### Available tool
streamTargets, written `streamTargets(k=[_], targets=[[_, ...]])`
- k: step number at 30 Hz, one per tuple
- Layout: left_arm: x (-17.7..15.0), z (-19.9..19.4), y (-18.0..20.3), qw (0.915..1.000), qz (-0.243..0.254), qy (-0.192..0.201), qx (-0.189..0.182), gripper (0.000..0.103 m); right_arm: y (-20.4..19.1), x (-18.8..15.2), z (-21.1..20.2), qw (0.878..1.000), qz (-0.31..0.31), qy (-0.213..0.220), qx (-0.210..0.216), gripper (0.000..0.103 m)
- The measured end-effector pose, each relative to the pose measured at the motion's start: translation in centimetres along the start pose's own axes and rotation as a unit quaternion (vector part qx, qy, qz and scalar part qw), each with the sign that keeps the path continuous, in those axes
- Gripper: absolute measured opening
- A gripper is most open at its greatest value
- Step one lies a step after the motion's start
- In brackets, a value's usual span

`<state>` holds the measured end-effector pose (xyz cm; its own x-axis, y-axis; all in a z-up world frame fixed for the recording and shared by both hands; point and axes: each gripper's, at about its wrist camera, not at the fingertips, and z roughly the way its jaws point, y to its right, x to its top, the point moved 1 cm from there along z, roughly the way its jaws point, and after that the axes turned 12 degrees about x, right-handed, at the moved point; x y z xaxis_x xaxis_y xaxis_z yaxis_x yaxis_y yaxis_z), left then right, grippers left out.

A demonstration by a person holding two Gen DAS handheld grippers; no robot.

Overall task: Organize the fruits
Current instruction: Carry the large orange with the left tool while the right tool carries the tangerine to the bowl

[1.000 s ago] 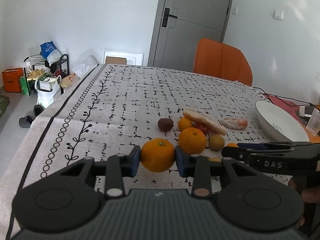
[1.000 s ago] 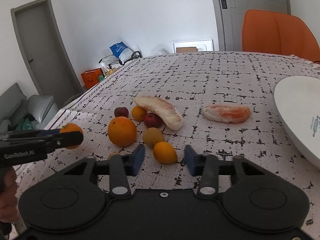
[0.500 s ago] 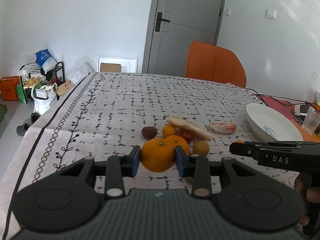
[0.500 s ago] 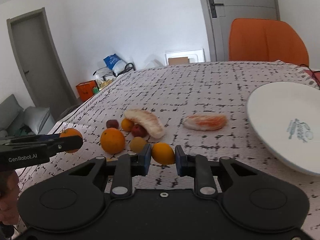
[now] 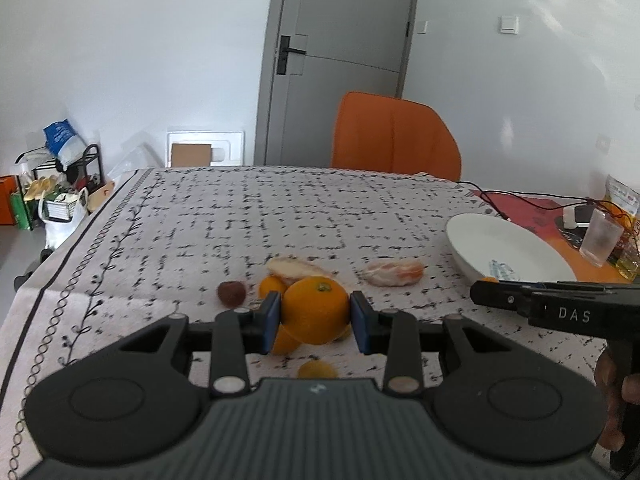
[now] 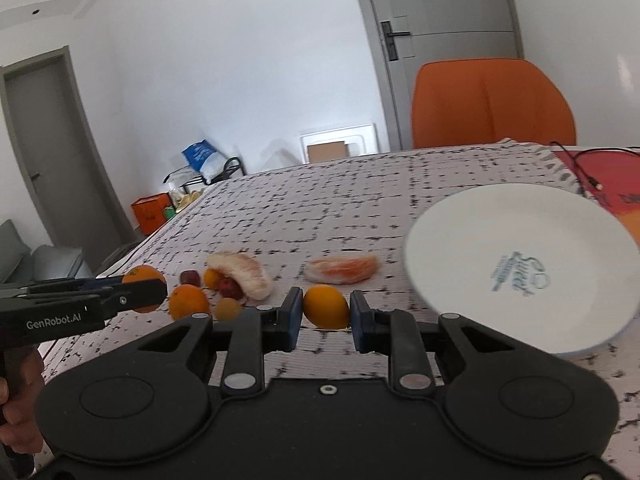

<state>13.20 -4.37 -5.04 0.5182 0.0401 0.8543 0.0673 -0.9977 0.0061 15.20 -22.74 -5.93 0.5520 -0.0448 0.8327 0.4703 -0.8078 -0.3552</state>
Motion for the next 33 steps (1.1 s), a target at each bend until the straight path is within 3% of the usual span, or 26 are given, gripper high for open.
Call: streamTargets(k=[33], targets=[[2.3,2.8,10.5,0.9965,0.058,0.012,-0.059,0.036,7.8,-0.1,-4.8,0.996,0.049,0.047,-0.064,0.023]])
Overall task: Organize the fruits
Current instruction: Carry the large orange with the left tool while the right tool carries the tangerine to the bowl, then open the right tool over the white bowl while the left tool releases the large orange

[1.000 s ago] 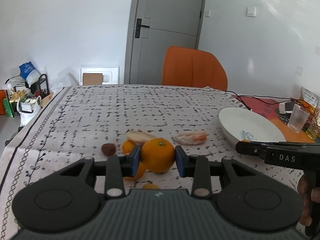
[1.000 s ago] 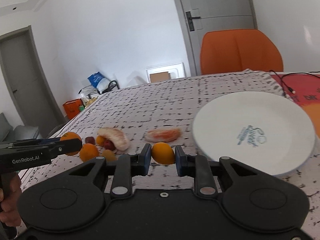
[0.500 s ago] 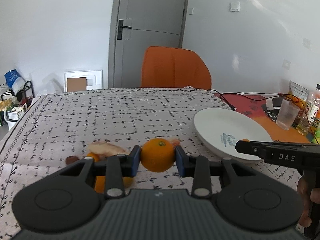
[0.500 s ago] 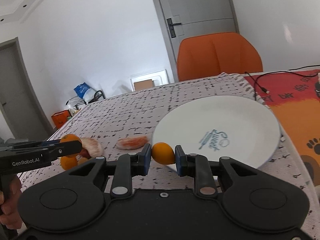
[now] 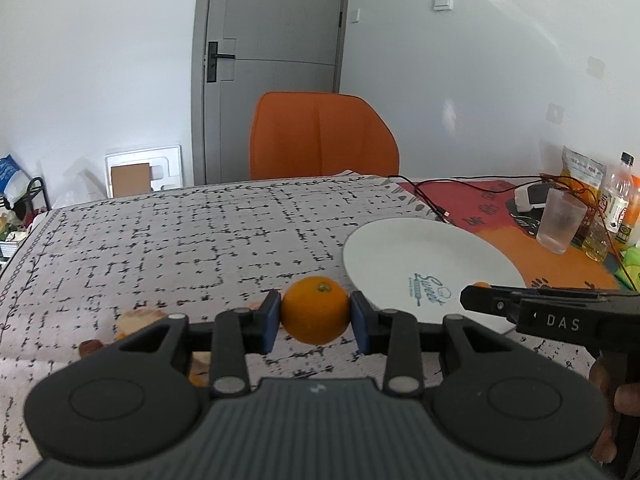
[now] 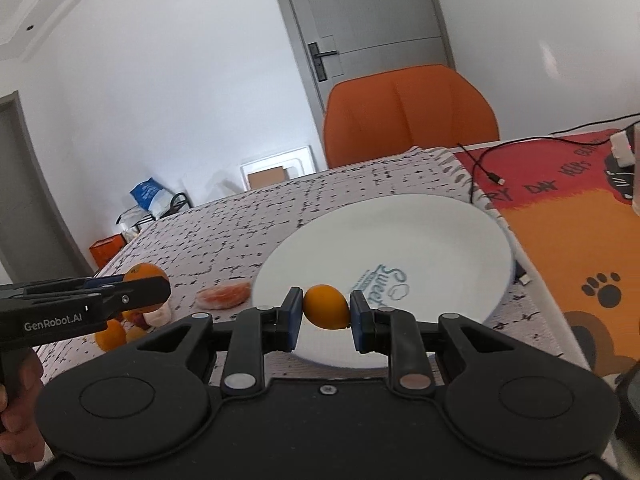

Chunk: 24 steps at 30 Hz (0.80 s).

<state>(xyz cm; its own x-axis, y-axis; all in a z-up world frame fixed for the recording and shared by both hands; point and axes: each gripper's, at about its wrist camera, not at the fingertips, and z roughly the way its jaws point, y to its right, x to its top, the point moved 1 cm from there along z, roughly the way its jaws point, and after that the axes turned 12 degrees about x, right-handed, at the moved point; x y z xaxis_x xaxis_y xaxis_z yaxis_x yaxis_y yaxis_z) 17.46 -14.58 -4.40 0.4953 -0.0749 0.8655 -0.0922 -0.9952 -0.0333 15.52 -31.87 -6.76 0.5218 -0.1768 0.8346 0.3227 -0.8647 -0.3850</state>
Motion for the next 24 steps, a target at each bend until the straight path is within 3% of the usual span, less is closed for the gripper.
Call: streamTargets(k=[6,9,24], targets=[[0.3,0.9,1.4,0.9999,0.008,-0.002,-0.008,0.036,1.1,0.2,-0.4,1.000,0.003,0.004,-0.008,0.024],[0.4,1.2,2.0,0.9998,0.012,-0.004,-0.012,0.036,1.4,0.3,-0.7,1.000,0.009,0.011,-0.011,0.029],[1.3,2.9,4.9,0.9991,0.014,-0.005,-0.039,0.036,2.2,0.0,-1.9,0.999,0.020,0.013,-0.022,0.030]])
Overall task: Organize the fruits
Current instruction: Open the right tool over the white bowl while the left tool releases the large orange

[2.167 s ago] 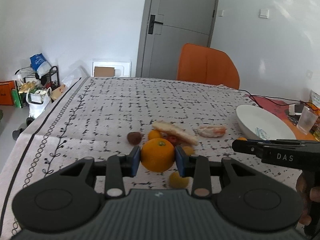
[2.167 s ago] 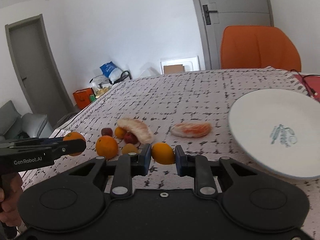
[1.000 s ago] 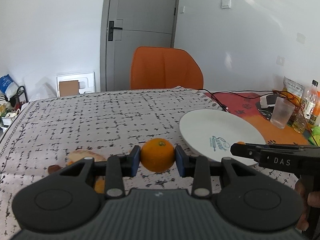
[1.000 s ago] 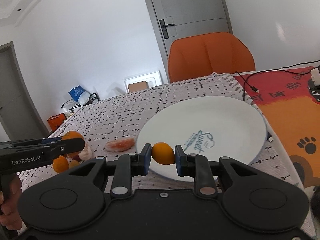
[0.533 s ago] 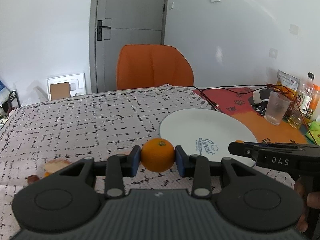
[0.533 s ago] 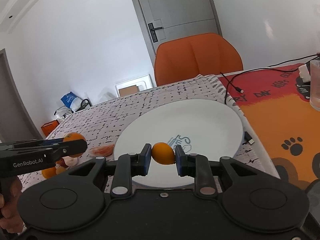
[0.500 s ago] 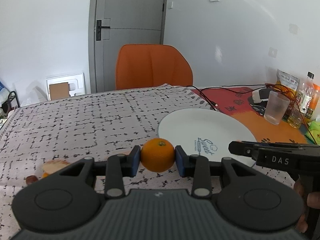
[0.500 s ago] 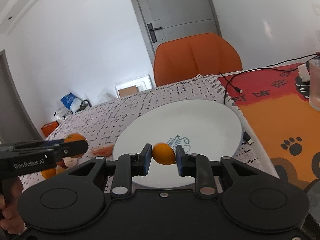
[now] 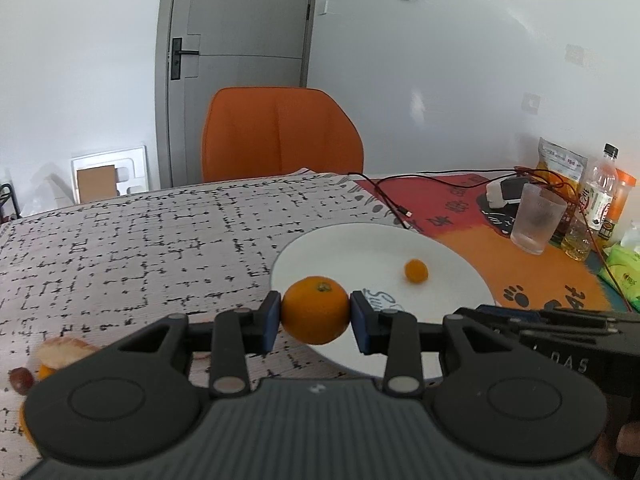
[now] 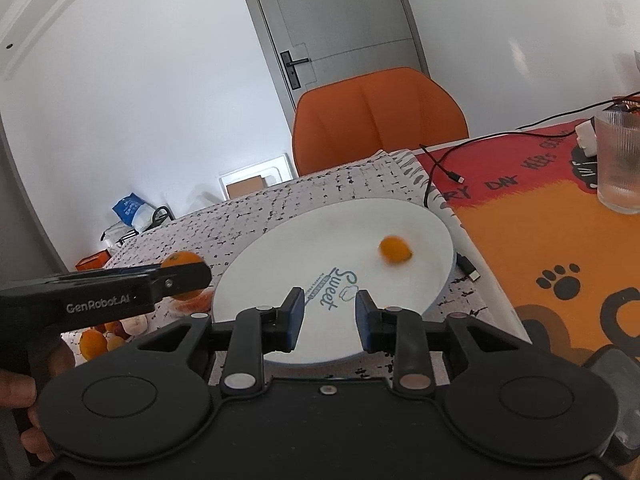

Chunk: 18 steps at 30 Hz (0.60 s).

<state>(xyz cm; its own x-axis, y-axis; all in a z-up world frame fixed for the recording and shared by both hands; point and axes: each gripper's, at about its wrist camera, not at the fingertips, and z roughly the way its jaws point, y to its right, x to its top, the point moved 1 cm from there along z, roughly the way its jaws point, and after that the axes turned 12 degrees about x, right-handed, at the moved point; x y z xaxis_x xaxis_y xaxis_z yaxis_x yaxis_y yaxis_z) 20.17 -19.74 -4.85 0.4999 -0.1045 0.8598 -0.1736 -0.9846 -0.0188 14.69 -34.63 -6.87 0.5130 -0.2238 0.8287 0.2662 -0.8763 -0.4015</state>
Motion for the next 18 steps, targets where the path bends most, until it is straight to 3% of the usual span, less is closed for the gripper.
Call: streamTargets(k=[7,12,15,18], targets=[[0.5,0.4,1.1,0.9999,0.003,-0.001,-0.013,0.036,0.0,0.1,-0.3,1.000,0.005,0.003,-0.002,0.034],[0.4,-0.5,0.0,0.9997,-0.014,0.015,0.013,0.044,-0.1,0.0,-0.3,1.000,0.004,0.005,0.001,0.046],[0.2,-0.8,-1.4,0.9992,-0.031,0.007,0.022,0.050,-0.3,0.0,-0.4,1.000,0.004,0.009,0.003,0.056],[-0.1,-1.2,-2.6,0.9981,-0.043,0.004,0.044,0.068,-0.6,0.0,-0.3,1.000,0.003,0.012,0.002,0.070]])
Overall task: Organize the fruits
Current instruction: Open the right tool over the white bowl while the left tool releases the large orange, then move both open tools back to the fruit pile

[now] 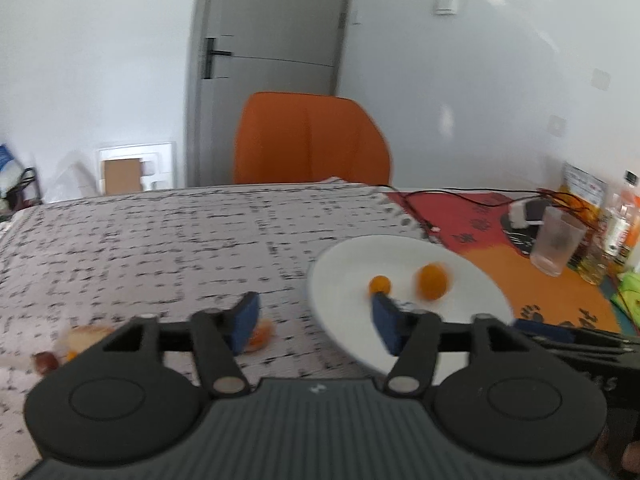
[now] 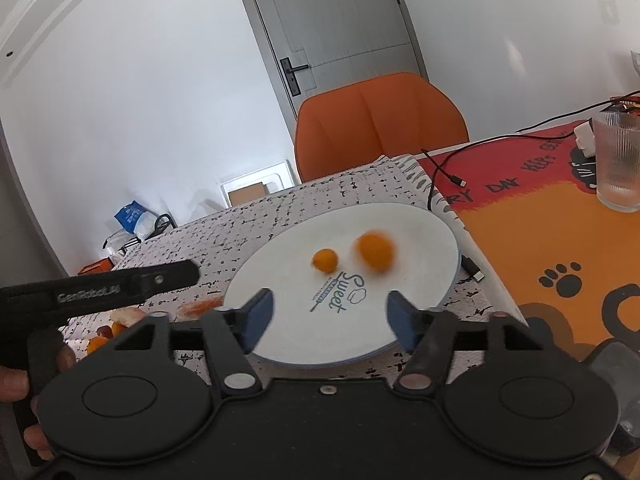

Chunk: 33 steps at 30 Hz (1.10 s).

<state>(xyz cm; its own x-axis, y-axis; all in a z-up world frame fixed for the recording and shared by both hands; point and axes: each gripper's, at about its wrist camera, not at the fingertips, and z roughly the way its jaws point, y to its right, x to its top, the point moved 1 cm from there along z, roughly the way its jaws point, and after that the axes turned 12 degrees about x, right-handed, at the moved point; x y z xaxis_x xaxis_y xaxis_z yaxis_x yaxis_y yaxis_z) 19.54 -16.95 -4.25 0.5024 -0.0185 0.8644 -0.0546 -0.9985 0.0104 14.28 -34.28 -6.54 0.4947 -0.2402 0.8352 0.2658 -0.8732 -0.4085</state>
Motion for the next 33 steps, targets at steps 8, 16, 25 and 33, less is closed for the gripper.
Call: streamTargets(k=[8,16,25,33], targets=[[-0.3,-1.8,-3.2,0.9986,-0.019,0.012,0.048,0.095,-0.8,0.1,-0.2,1.000,-0.011,0.018,-0.016,0.100],[-0.9,-3.4,-5.5,0.9977,-0.024,0.008,0.063,0.095,-1.6,-0.2,0.1,1.000,-0.007,0.009,-0.004,0.103],[-2.0,-5.2,-8.0,0.9972,-0.025,-0.009,0.071,0.095,-3.7,-0.8,0.6,1.000,-0.018,-0.008,0.016,0.103],[-3.7,-6.7,-10.5,0.9953,-0.044,-0.020,0.084,0.095,-5.3,-1.6,1.1,0.999,-0.027,-0.023,0.032,0.103]])
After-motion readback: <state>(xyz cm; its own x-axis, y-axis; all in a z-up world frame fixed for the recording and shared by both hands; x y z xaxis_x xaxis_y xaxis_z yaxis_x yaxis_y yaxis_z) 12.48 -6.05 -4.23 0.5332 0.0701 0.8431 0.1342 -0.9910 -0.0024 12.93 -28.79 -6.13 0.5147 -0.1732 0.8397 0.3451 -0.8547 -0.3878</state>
